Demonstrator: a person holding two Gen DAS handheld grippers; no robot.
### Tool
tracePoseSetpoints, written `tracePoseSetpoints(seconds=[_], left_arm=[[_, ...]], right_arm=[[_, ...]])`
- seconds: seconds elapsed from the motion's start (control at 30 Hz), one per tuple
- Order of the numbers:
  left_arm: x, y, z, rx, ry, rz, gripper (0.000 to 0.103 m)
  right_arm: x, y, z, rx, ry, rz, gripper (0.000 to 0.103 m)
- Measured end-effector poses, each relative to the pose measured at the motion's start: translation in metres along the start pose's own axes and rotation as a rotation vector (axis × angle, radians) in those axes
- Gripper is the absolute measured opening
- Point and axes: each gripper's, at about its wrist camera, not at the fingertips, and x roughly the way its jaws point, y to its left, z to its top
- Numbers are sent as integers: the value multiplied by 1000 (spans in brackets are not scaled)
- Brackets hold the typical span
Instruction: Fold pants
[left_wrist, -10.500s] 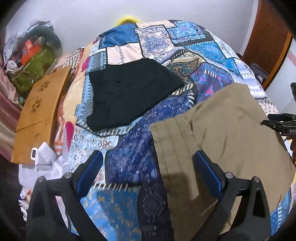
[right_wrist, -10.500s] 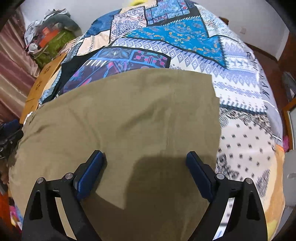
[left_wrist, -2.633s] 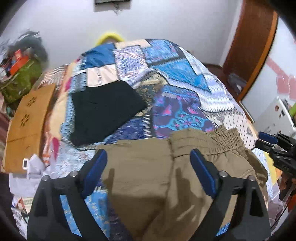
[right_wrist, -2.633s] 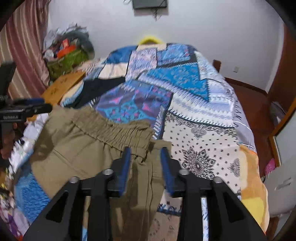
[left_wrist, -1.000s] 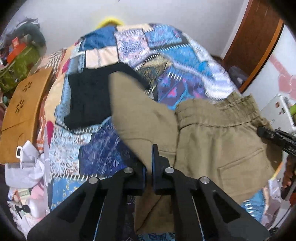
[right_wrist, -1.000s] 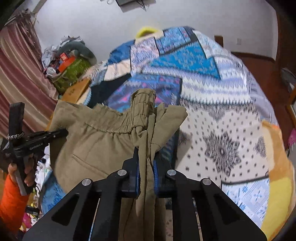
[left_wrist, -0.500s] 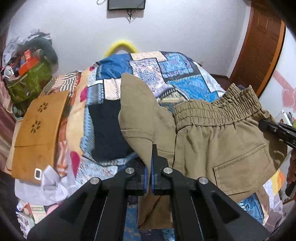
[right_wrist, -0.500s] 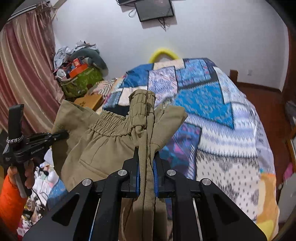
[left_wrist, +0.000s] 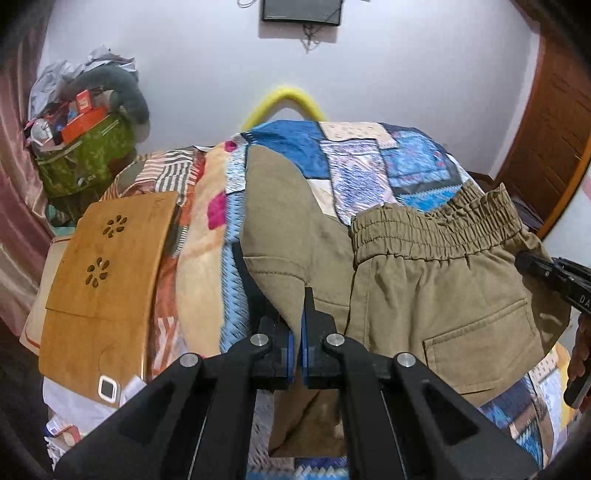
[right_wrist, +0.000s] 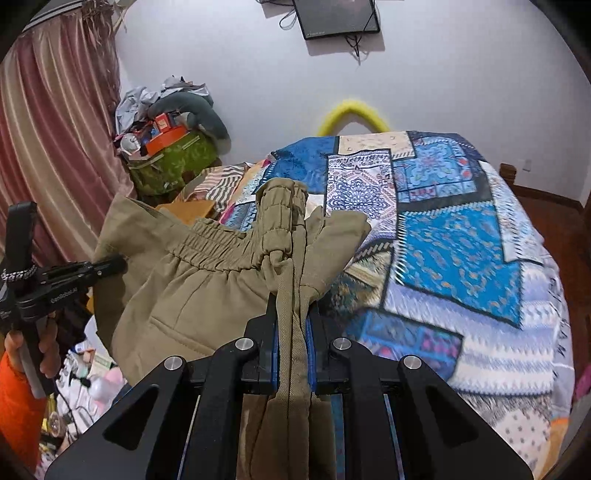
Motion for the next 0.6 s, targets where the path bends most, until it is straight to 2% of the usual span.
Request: tracePoseSetpoints(seconds=[0.13,0.3,0.5,0.57,0.6], left_arm=[[35,15,5,-28,19,16,3],[102,33,-2,-73,84,27,3],[176,46,-25,-115,198,31,4],[191,49,-34,-102,222,49,8],[193,47,-37,-86,222,60,14]], right_arm=[[38,0,12,-18,41,-7,10],[89,-6,11,-31,93,-27,10],[135,-32,-12,76,159,-61,12],[144,-33,-19,59,190,-79,14],[144,-31,-21,39,191,-101,19]])
